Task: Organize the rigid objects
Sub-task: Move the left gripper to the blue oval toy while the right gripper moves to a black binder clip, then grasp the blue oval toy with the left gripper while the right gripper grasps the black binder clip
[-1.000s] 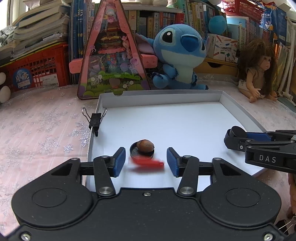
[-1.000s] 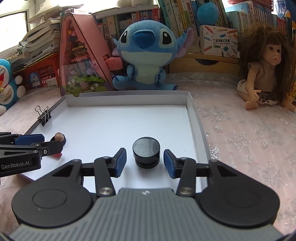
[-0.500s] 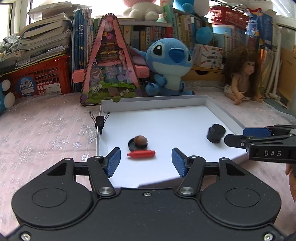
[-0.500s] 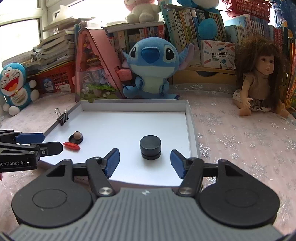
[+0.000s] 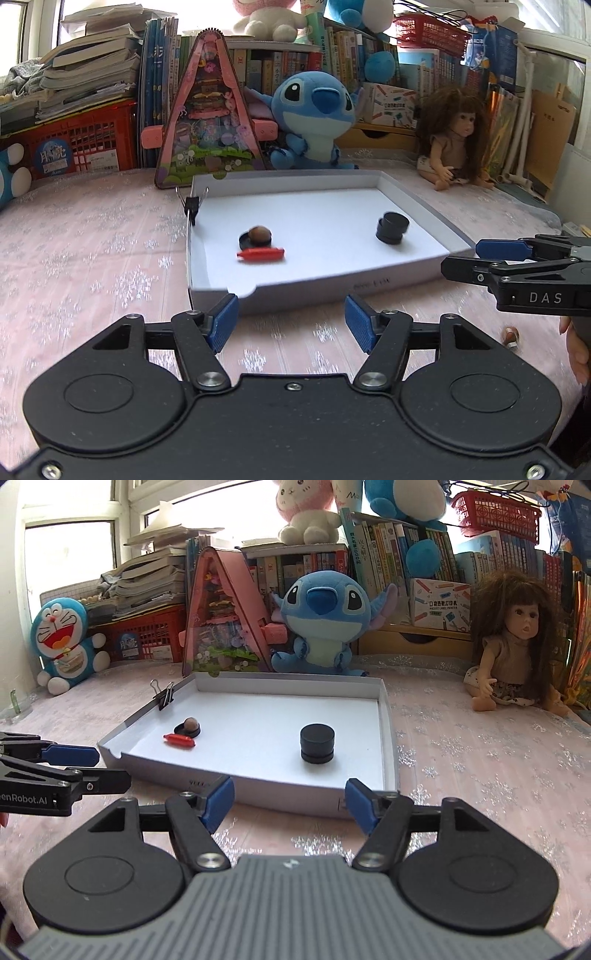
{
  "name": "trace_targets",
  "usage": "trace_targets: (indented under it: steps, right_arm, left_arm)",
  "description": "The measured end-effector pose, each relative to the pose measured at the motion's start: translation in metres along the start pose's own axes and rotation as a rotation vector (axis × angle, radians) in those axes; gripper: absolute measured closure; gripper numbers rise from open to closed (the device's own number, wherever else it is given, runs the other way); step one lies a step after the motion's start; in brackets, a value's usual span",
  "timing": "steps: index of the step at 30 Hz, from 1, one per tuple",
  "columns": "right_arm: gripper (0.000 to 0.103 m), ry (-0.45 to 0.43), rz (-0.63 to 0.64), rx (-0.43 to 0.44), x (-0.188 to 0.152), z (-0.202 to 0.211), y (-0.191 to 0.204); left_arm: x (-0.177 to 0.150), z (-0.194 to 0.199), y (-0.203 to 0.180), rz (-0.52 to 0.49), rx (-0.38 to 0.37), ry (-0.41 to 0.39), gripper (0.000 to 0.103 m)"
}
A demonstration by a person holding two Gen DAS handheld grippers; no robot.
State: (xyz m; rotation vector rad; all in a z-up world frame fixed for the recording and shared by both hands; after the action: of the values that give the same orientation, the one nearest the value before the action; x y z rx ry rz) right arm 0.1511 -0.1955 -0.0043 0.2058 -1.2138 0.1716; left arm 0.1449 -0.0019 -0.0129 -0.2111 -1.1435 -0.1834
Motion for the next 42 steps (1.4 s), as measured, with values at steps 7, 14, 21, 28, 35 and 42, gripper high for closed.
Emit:
trace_targets:
  steps: [7, 14, 21, 28, 35, 42]
  right_arm:
    - [0.024, -0.011, 0.025, -0.02, -0.013, 0.028, -0.006]
    - [0.024, -0.002, 0.031, -0.034, -0.028, 0.052, -0.014]
    - [0.023, 0.006, 0.027, -0.05, -0.039, 0.069, -0.024]
    - [0.022, -0.003, 0.001, -0.061, -0.045, 0.077, -0.032]
    - [0.022, -0.011, 0.022, -0.053, -0.047, 0.083, -0.032]
    - [0.022, -0.005, 0.026, -0.078, -0.048, 0.086, -0.039]
  left_arm:
    - [-0.017, 0.019, -0.002, 0.004, -0.01, 0.022, 0.042]
    - [-0.03, 0.033, -0.006, 0.006, -0.023, 0.042, 0.042]
    - [-0.041, 0.046, -0.013, 0.006, -0.046, 0.056, 0.042]
    - [-0.046, 0.051, -0.024, -0.005, -0.071, 0.06, 0.042]
    - [-0.048, 0.052, -0.037, -0.035, -0.094, 0.056, 0.042]
    - [-0.051, 0.046, -0.048, -0.063, -0.112, 0.052, 0.045]
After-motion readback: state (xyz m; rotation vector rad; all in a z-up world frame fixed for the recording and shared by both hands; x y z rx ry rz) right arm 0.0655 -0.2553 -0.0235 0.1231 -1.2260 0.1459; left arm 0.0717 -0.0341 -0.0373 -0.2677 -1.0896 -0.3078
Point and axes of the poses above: each gripper's, at about its wrist camera, not at the fingertips, and z roughly against the way its jaws point, y to its left, x to its top, the point moved 8 cm from there along -z, roughly the way its jaws point, and after that the axes turned 12 degrees about -y, right-handed, at the moved point
